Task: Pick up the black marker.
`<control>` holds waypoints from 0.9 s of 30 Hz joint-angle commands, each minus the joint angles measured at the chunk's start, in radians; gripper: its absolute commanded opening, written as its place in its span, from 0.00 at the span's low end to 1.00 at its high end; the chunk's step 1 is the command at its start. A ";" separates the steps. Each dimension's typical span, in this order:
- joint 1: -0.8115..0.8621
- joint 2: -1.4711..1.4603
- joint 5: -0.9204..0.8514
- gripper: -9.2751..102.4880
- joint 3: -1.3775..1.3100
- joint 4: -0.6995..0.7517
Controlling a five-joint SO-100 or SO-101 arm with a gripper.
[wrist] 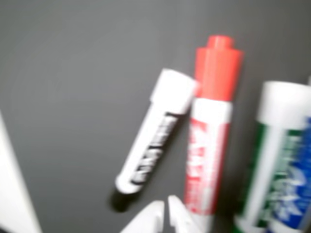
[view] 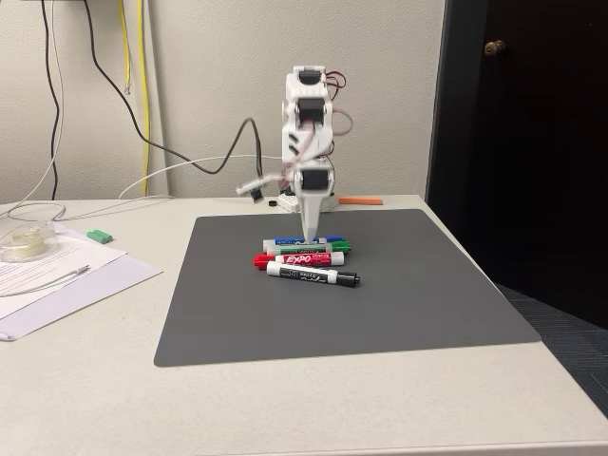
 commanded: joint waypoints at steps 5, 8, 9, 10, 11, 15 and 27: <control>-0.012 -0.046 -0.012 0.09 -0.025 -0.081; -0.012 -0.055 -0.020 0.16 -0.025 -0.092; -0.012 -0.057 -0.020 0.20 -0.025 -0.094; -0.011 -0.060 -0.018 0.23 -0.025 -0.095; -0.011 -0.061 -0.018 0.26 -0.025 -0.097; -0.006 -0.078 -0.018 0.34 -0.028 -0.106; 0.015 -0.137 -0.109 0.34 -0.040 -0.120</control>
